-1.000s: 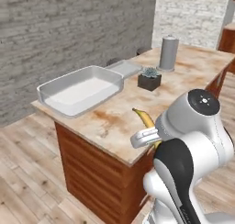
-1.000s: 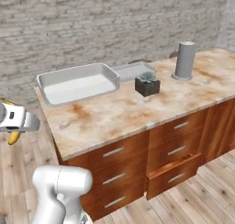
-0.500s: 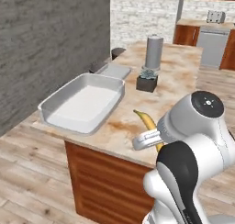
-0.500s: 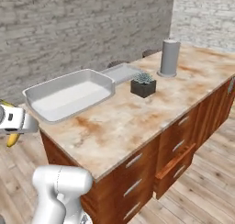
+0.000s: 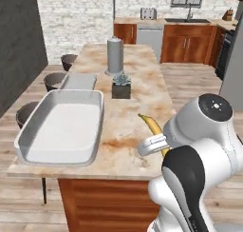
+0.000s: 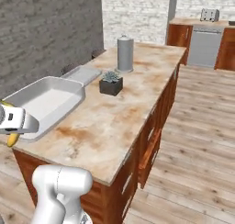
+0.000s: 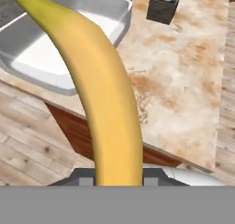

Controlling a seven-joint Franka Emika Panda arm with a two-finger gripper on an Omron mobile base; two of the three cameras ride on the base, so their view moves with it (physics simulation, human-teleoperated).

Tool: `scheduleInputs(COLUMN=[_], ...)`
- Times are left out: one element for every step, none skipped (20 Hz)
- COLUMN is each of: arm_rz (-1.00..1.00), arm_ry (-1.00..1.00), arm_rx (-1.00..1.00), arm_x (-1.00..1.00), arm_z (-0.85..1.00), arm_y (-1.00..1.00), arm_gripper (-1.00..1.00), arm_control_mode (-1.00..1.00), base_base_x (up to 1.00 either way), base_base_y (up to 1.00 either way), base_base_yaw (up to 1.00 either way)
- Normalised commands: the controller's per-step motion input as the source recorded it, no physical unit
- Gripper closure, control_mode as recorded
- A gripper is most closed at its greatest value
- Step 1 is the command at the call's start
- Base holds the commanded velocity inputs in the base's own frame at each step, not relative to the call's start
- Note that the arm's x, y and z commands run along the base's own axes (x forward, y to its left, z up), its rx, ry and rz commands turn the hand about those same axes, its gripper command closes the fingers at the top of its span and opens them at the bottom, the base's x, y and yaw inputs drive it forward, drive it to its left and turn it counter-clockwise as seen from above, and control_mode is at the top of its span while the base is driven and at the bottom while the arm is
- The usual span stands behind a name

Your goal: Place the cold items (banana and apple) from the fridge in one tupperware on the dining counter. Place the warm items (kebab skewer and hot dog) in the stove area in another tupperware.

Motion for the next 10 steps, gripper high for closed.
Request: scheduleInputs(arm_rz=[0.0, 0.0, 0.0, 0.0, 0.0, 0.0, 0.0, 0.0, 0.0, 0.0], arm_ry=[0.0, 0.0, 0.0, 0.0, 0.0, 0.0, 0.0, 0.0, 0.0, 0.0], arm_rx=[0.0, 0.0, 0.0, 0.0, 0.0, 0.0, 0.0, 0.0, 0.0, 0.0], arm_x=[0.0, 0.0, 0.0, 0.0, 0.0, 0.0, 0.0, 0.0, 0.0, 0.0], arm_z=[0.0, 0.0, 0.0, 0.0, 0.0, 0.0, 0.0, 0.0, 0.0, 0.0], arm_y=[0.0, 0.0, 0.0, 0.0, 0.0, 0.0, 0.0, 0.0, 0.0, 0.0], arm_gripper=[1.0, 1.0, 1.0, 1.0, 1.0, 1.0, 1.0, 1.0, 1.0, 1.0], arm_control_mode=[1.0, 1.0, 1.0, 1.0, 1.0, 1.0, 1.0, 1.0, 1.0, 1.0], base_base_x=[0.38, 0.38, 0.37, 0.37, 0.31, 0.19, 0.08, 0.0, 0.0, 0.02], base_base_y=[1.0, 1.0, 1.0, 1.0, 1.0, 1.0, 1.0, 1.0, 1.0, 1.0], base_base_yaw=[-0.56, -0.55, -0.55, -0.53, -0.49, -0.46, -0.42, -0.41, -0.41, -0.4])
